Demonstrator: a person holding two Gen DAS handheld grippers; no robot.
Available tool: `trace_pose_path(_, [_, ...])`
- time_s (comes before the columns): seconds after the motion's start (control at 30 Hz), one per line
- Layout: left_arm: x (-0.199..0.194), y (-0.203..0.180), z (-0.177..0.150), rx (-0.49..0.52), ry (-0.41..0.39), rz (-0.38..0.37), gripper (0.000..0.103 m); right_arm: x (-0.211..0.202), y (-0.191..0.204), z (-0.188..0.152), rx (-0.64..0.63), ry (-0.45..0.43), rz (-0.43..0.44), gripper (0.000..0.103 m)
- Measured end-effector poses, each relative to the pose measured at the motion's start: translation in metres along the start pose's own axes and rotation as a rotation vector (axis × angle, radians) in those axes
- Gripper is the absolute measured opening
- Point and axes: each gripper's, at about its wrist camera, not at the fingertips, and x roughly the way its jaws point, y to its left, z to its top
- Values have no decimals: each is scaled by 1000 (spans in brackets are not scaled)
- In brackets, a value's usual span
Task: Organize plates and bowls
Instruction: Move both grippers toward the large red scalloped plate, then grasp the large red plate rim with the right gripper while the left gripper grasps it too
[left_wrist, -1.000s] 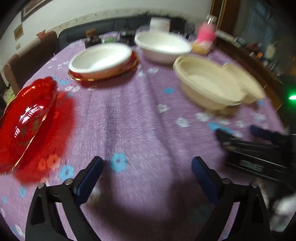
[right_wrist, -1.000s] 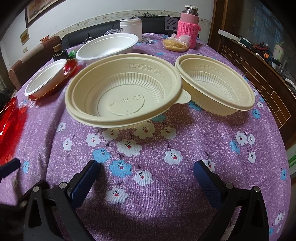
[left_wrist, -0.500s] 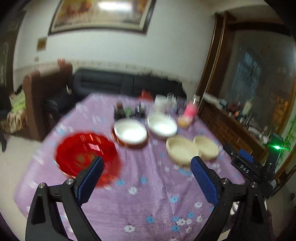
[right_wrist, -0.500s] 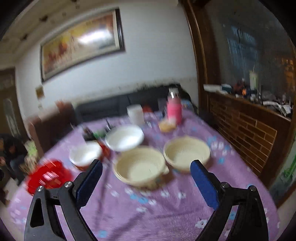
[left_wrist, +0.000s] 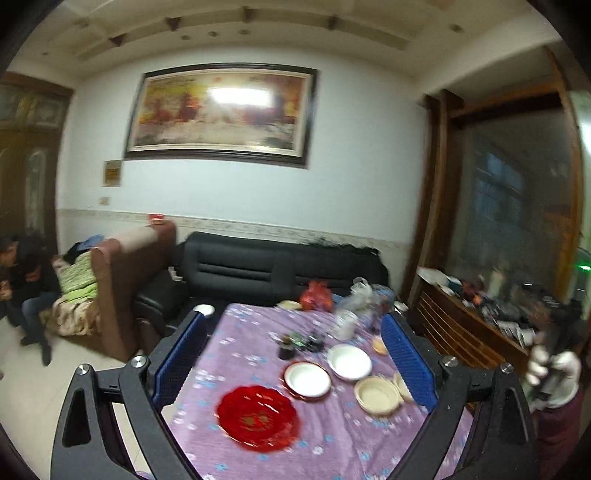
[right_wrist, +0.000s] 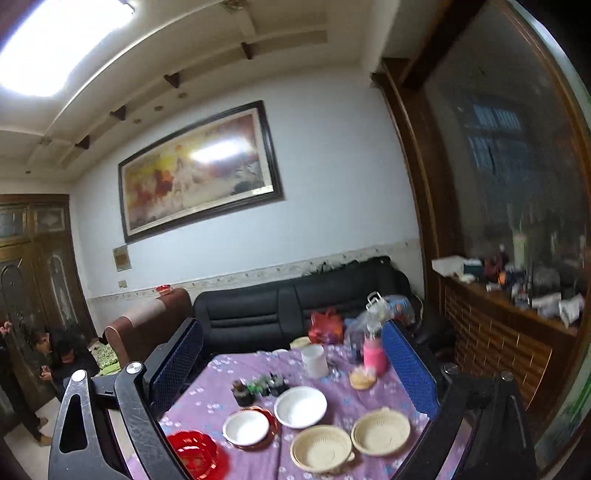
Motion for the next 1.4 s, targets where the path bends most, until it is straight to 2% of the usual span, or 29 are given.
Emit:
trace_pose_path(0.1, [11,26,13,-40,18,91,99,0,19,38,-44,-26,-37,102])
trace_pose_path(0.2, [40,49,-7,-61,95,154,100,26,34,35,-105,20,-20,102])
trace_pose_path(0.27, [67,63,-36,-90,165,176,100,51,42,6,-110,84,22,102])
trace_pose_path(0.3, [89,71,-57,-102,223,176,100,70,47,-21,-115,129,45,102])
trace_pose_path(0.37, [116,81,-86,-119,292,160,100,97,54,-63,-136,195,65,102])
trace_pose_path(0.47, [162,95,-136,-177,420,92,100,151,60,-151,-144,346,102,102])
trace_pose_path(0.53, [189,102,-166,-225,487,36,100,176,55,-196,-112,424,148,102])
trace_pose_path(0.63, [213,116,-200,-263,514,52,100,210,51,-252,-89,489,184,101])
trace_pose_path(0.73, [241,138,-226,-311,540,81,100,241,56,-294,-85,558,207,99])
trace_pose_path(0.8, [257,156,-246,-346,580,104,100,258,61,-321,-54,621,245,90])
trace_pose_path(0.9, [272,181,-270,-411,629,127,100,276,71,-349,-9,697,288,77])
trace_pose_path(0.97, [282,190,-281,-433,646,126,100,286,74,-363,16,739,296,77])
trace_pose_path(1.13, [305,198,-290,-417,670,134,100,310,89,-383,24,778,300,77])
trace_pose_path(1.27, [328,193,-299,-420,686,86,100,324,109,-394,47,824,345,77])
trace_pose_path(1.4, [347,185,-311,-416,716,55,100,332,137,-414,6,874,372,75])
